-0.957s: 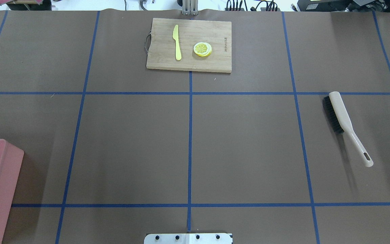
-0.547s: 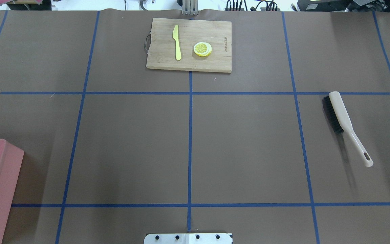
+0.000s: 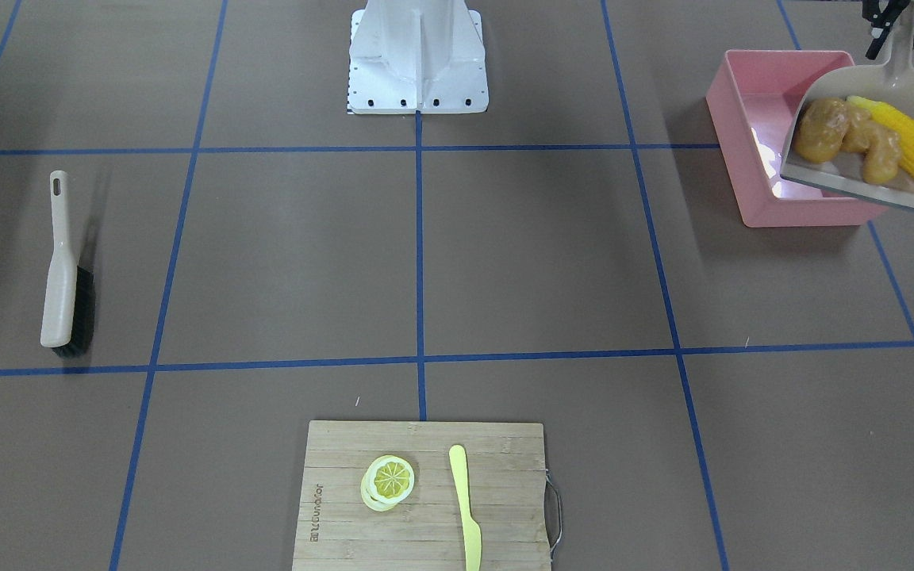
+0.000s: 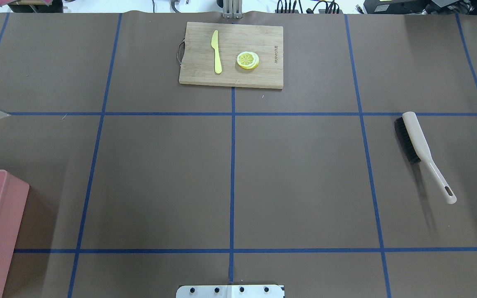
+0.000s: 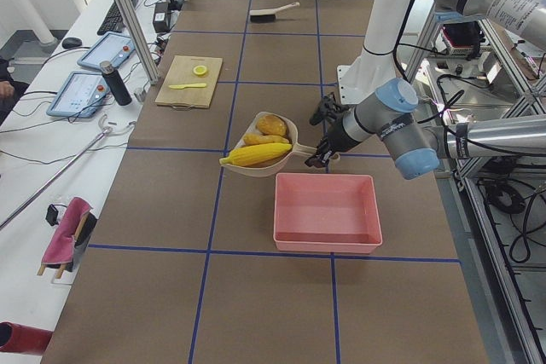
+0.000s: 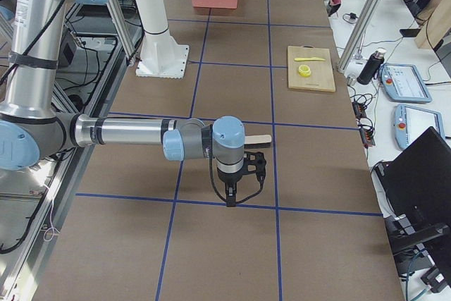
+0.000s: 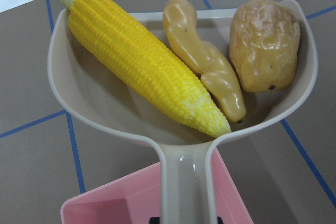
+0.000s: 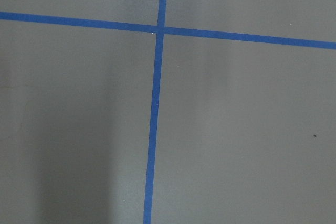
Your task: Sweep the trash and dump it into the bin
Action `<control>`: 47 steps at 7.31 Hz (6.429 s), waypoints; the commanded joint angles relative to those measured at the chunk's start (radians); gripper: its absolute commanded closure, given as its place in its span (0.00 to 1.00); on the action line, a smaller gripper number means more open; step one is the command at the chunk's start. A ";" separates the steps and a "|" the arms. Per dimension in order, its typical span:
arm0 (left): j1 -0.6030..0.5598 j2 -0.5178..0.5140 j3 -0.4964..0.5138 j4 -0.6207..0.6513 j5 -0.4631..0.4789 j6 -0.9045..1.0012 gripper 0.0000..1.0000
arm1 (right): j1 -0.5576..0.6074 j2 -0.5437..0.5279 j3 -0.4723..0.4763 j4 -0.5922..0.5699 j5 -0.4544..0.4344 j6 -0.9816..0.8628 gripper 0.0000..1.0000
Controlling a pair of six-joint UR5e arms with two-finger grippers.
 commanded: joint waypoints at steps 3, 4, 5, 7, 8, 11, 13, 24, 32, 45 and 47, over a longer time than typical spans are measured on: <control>-0.003 0.063 0.191 -0.363 -0.009 0.066 1.00 | 0.000 -0.004 -0.005 0.000 -0.006 -0.001 0.00; -0.003 0.081 0.208 -0.405 -0.012 0.083 1.00 | -0.001 -0.003 -0.003 0.000 -0.006 -0.001 0.00; -0.009 0.097 0.225 -0.434 -0.054 0.151 1.00 | 0.000 -0.004 -0.002 0.000 -0.006 -0.001 0.00; -0.042 0.100 0.336 -0.532 -0.161 0.230 1.00 | 0.000 -0.004 -0.002 0.000 -0.002 -0.001 0.00; -0.058 0.100 0.475 -0.697 -0.191 0.271 1.00 | 0.000 -0.009 0.001 0.000 0.001 -0.001 0.00; -0.077 0.083 0.647 -0.836 -0.272 0.317 1.00 | 0.000 -0.010 0.000 0.000 0.000 -0.001 0.00; -0.115 0.074 0.717 -0.880 -0.343 0.327 1.00 | 0.000 -0.012 -0.003 -0.003 0.000 -0.001 0.00; -0.117 0.040 0.785 -0.777 -0.487 0.483 1.00 | -0.002 -0.012 -0.009 -0.011 -0.005 0.000 0.00; -0.126 0.157 0.557 -0.364 -0.686 0.483 1.00 | 0.000 -0.012 -0.013 -0.011 -0.006 0.000 0.00; -0.271 0.175 0.439 -0.116 -0.823 0.316 1.00 | -0.002 -0.018 -0.019 -0.011 -0.009 0.000 0.00; -0.298 0.169 0.400 -0.073 -0.866 0.269 1.00 | -0.002 -0.018 -0.022 -0.011 -0.011 -0.001 0.00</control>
